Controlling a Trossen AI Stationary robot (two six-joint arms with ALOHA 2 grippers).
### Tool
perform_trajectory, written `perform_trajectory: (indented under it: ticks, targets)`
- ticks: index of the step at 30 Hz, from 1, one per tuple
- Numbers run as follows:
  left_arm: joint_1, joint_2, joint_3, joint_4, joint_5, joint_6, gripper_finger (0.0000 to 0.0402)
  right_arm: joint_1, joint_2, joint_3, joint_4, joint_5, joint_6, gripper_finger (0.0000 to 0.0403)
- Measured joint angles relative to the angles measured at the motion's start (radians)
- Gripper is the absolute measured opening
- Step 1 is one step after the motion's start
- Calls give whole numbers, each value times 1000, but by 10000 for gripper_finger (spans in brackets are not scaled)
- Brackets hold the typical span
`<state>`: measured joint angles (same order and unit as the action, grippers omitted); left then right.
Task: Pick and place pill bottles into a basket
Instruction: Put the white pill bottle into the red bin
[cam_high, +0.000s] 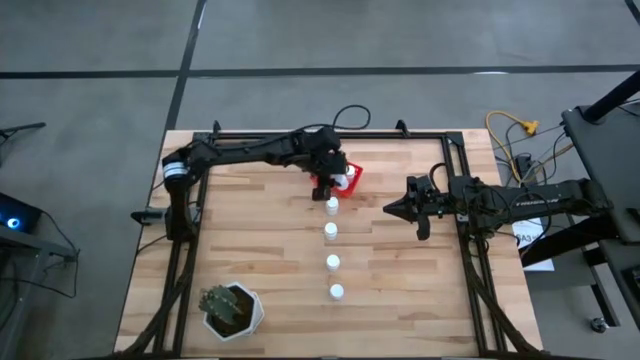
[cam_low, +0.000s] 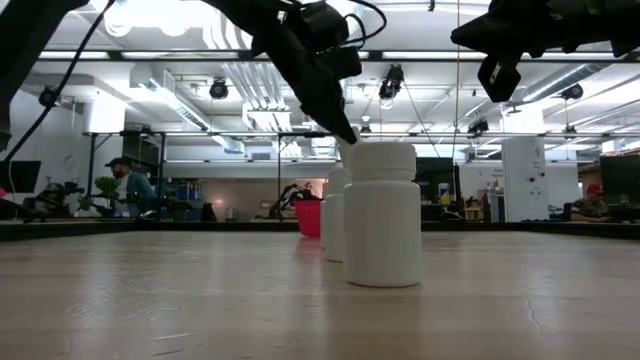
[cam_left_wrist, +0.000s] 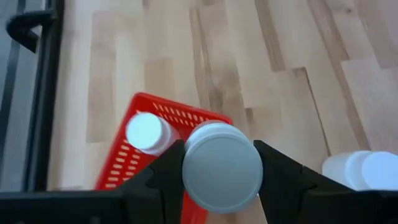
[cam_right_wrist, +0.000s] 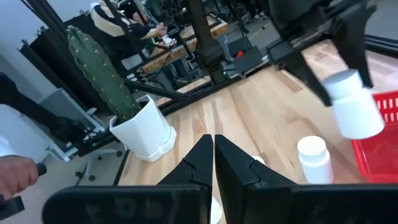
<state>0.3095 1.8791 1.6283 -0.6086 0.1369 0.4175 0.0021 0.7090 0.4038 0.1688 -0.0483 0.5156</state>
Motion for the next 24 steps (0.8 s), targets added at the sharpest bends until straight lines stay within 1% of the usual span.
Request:
perform_trajectory:
  ticks: [9,13,16,24]
  targets:
    - [43,64,79,-10,38,35,140,0,0,0,-1,0,1,9]
    - [54,95,119,-40,44,36,140,0,0,0,-2,0,1,8]
    - [54,102,143,-62,68,40,140,0,0,0,-5,0,1,8]
    - [54,111,149,-75,71,61,140,0,0,0,-8,0,-3,8]
